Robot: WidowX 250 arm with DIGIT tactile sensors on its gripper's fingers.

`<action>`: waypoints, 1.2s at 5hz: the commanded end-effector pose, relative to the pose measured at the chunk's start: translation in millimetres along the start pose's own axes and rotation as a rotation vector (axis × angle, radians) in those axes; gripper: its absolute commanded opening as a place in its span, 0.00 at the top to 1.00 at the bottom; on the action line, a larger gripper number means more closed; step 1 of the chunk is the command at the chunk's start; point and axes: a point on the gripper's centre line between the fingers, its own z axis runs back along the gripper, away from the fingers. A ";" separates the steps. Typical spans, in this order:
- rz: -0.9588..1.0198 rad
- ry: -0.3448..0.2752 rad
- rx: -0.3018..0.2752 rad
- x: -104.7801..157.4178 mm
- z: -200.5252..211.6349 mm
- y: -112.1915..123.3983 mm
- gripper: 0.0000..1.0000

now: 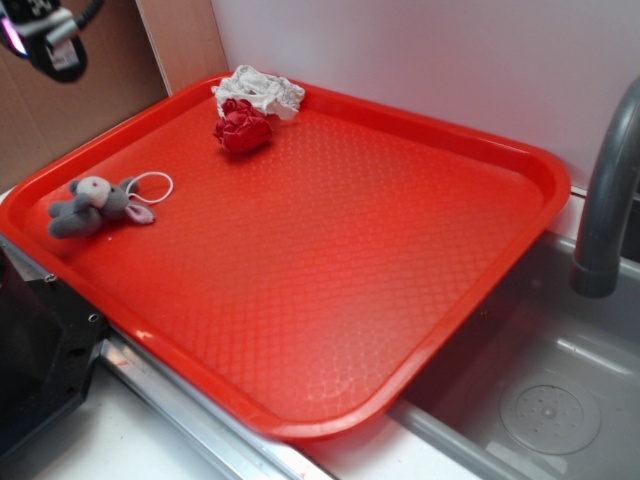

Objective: Grab the gray animal.

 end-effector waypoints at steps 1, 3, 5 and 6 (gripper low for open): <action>-0.040 0.015 0.003 -10.9 -67.8 28.1 0.00; -0.075 0.130 0.045 5.7 -110.4 30.4 0.00; -0.042 0.137 0.082 4.6 -98.4 23.1 1.00; -0.046 0.070 0.106 14.4 -60.8 2.9 1.00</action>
